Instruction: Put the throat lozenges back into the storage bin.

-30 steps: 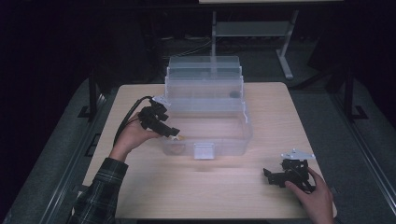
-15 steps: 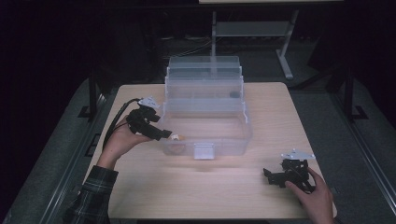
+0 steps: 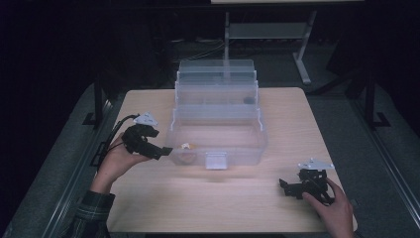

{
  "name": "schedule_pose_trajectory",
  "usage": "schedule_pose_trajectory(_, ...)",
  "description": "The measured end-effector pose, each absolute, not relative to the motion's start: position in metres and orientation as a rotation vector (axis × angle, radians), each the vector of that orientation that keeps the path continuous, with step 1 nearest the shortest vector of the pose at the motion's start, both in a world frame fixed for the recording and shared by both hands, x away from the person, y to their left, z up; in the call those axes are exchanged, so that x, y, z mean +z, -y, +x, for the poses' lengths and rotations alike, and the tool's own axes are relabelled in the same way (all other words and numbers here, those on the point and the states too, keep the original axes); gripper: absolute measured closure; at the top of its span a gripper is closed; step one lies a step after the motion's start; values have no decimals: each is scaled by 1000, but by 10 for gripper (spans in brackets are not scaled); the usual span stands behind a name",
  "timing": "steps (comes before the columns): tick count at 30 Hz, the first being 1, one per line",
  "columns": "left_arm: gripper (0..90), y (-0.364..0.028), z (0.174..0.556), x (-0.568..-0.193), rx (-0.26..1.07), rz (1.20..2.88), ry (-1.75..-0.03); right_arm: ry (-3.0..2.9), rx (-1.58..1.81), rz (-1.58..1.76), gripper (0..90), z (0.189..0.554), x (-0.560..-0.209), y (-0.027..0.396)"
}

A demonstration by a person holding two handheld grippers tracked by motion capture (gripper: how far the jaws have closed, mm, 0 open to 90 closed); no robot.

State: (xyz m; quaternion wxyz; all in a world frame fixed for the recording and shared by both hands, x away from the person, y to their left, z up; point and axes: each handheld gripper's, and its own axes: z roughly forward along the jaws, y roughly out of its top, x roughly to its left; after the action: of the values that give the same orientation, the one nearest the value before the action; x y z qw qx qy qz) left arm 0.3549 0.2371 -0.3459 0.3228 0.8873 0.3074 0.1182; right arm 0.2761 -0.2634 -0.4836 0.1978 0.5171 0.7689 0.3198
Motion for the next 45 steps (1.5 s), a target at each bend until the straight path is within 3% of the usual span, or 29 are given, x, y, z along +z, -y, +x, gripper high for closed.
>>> schedule_pose_trajectory(45, 122, -293, 281, -437, 428, 2244, -927, -2149, 894, 1449, 0, 276, -484, 263)
